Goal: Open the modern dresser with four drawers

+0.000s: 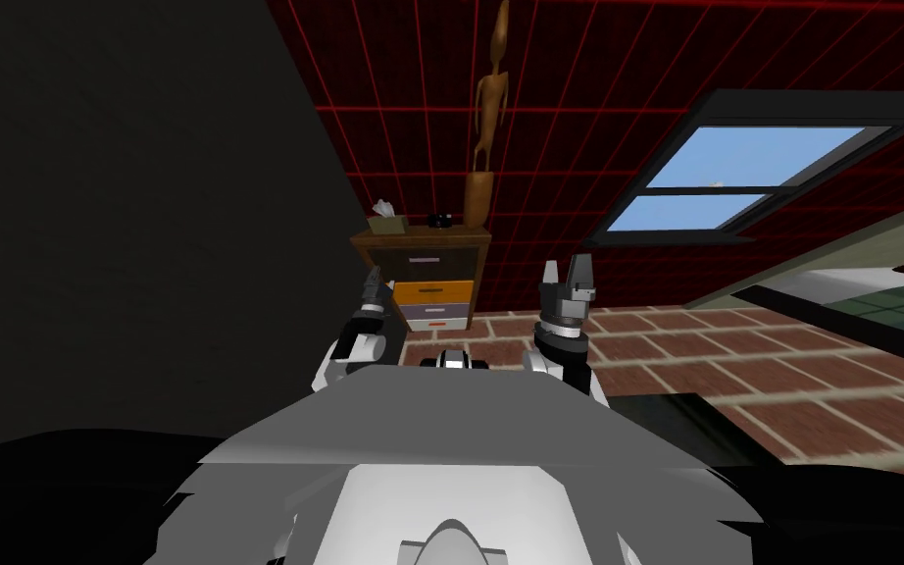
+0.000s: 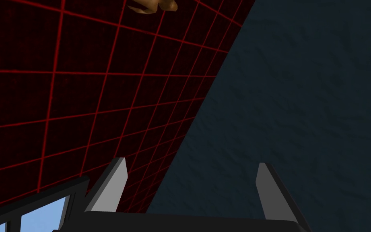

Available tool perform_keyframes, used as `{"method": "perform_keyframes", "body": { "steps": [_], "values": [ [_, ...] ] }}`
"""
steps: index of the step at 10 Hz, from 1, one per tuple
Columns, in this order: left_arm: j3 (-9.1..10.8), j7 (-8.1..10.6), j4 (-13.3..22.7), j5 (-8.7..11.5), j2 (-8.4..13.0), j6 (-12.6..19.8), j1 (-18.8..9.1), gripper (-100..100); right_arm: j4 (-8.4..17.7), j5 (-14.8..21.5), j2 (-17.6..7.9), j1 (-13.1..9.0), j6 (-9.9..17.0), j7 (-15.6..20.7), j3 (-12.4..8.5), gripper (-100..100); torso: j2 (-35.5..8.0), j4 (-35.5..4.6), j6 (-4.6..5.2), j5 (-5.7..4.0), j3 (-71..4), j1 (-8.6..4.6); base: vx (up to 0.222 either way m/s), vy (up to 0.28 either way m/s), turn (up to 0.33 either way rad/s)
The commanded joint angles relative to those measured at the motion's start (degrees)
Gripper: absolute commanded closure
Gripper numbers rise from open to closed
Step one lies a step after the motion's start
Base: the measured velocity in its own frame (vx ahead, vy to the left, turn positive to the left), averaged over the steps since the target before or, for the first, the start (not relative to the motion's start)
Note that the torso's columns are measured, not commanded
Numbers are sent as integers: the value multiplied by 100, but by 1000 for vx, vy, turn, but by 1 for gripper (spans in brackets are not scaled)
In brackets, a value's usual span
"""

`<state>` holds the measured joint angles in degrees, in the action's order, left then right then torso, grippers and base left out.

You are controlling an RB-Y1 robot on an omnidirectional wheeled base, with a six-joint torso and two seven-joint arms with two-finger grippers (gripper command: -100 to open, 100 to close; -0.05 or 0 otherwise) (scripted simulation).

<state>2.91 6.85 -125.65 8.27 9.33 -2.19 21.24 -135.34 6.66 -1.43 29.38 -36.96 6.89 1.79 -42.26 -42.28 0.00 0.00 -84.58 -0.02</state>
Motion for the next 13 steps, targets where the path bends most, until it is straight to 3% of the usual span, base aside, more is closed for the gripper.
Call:
{"method": "perform_keyframes", "body": {
  "steps": [1, 8, 12, 13],
  "values": [
    [17, -22, 42, 20, -46, 363, -91, -100, 0, 0, 0, 0, 0, 0, 0, 0, 6, 2, 0, 0, -4, -1, 132, -39, -6],
    [69, -63, 156, 80, -398, 1220, -309, -100, 0, 0, 0, 0, 0, 0, 0, 0, -4, -1, 0, 0, 2, -1, 126, -32, -5],
    [84, -75, 189, 98, -814, 1476, -373, -100, 0, 0, 0, -1, 0, 0, 0, 0, -12, -3, 0, 2, 7, 8, 74, -12, -3],
    [90, -71, 194, 100, -741, 1447, -378, -100, 0, 0, 0, -1, 0, 0, 0, 0, -14, -4, 0, 2, 8, 5, 19, -3, 0]
  ]
}}
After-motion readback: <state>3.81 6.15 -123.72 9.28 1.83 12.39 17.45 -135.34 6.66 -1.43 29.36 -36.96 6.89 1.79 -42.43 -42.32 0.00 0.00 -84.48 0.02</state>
